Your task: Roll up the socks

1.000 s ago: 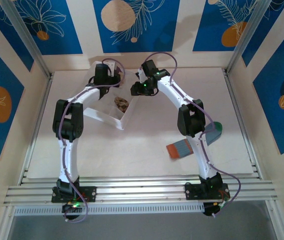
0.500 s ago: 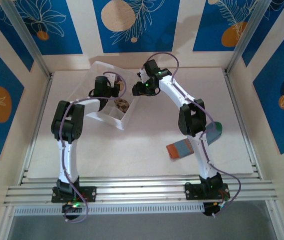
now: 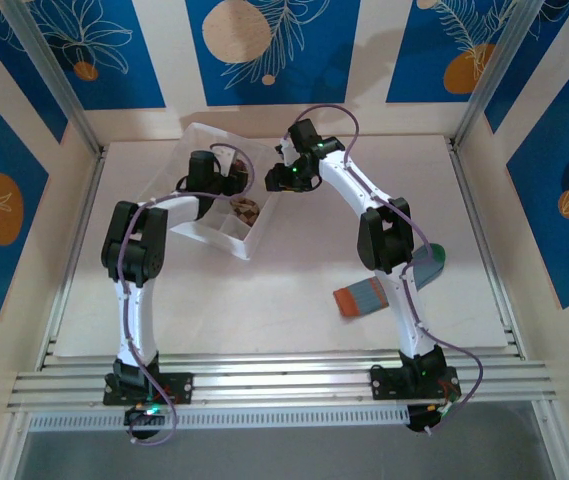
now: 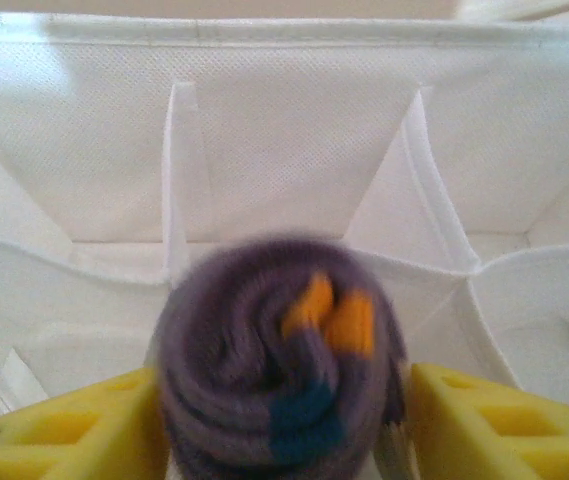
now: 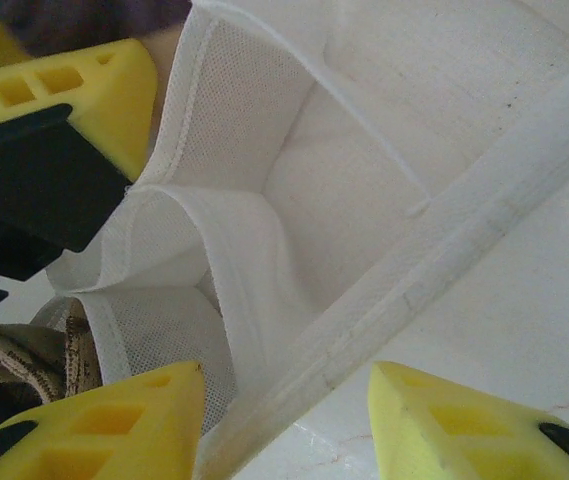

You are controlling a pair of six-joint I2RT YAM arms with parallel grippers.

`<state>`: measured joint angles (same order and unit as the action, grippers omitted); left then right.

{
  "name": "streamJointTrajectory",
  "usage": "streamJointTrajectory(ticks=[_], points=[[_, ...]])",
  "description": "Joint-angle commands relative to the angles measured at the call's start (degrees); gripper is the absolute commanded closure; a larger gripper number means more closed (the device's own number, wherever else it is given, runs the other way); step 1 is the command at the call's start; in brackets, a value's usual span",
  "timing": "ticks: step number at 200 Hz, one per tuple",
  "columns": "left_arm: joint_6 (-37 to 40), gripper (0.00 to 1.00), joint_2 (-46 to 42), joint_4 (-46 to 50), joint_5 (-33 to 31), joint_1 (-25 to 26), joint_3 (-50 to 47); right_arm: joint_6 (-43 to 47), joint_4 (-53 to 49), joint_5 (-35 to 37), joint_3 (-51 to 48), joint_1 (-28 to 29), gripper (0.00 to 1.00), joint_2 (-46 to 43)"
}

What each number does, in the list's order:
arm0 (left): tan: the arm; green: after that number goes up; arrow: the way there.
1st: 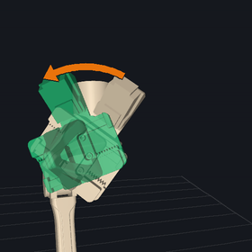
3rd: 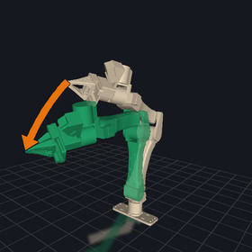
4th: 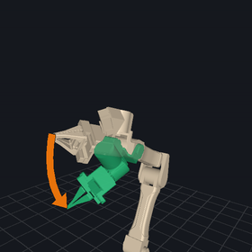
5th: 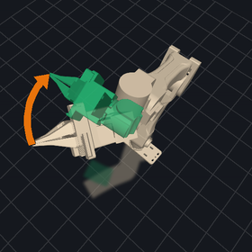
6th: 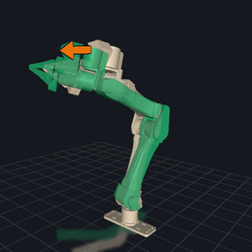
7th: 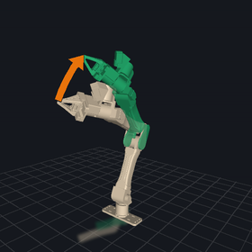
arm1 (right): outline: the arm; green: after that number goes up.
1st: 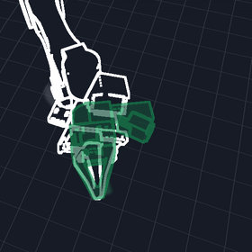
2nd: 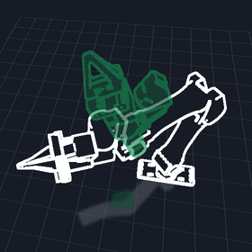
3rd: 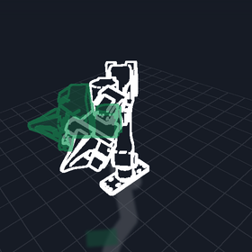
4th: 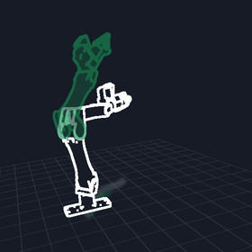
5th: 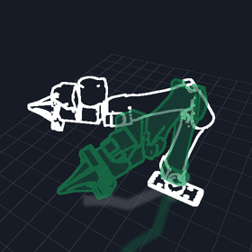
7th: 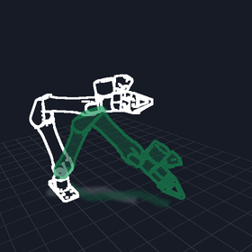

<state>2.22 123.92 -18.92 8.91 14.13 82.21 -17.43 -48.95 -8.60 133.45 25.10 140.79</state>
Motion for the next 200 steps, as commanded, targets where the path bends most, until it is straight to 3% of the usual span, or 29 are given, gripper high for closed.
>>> streamJointTrajectory(ticks=[1, 61, 133, 168, 200], points=[[1.52, 0.32, -2.52, 8.52, 3.54, -0.3, 4.25, 1.35, -3.96, 1.09, 1.5, -0.56, 0.53, 2.36], [0.58, 0.23, -5.97, 16.18, 9.74, -2.31, 10.13, 1.36, -4.42, -0.02, 3.88, -0.9, 0.53, 2.48], [-1.43, 0.29, -11.55, 18.7, 19.4, -4.63, 11.42, 0.67, -9.94, -4.32, 11.73, -0.84, 0.45, 0.74], [-2.37, 0.34, -16.74, 19.4, 22.08, -4.63, 5.66, -1.98, -9.05, -6.14, 5.15, -1.27, 0.45, -5.36], [-3.88, 0.37, -24.06, 17.5, 23.39, -4.22, -3.76, -3.3, -6.67, -1.92, -10.23, -0.96, 0.45, -15.23]])
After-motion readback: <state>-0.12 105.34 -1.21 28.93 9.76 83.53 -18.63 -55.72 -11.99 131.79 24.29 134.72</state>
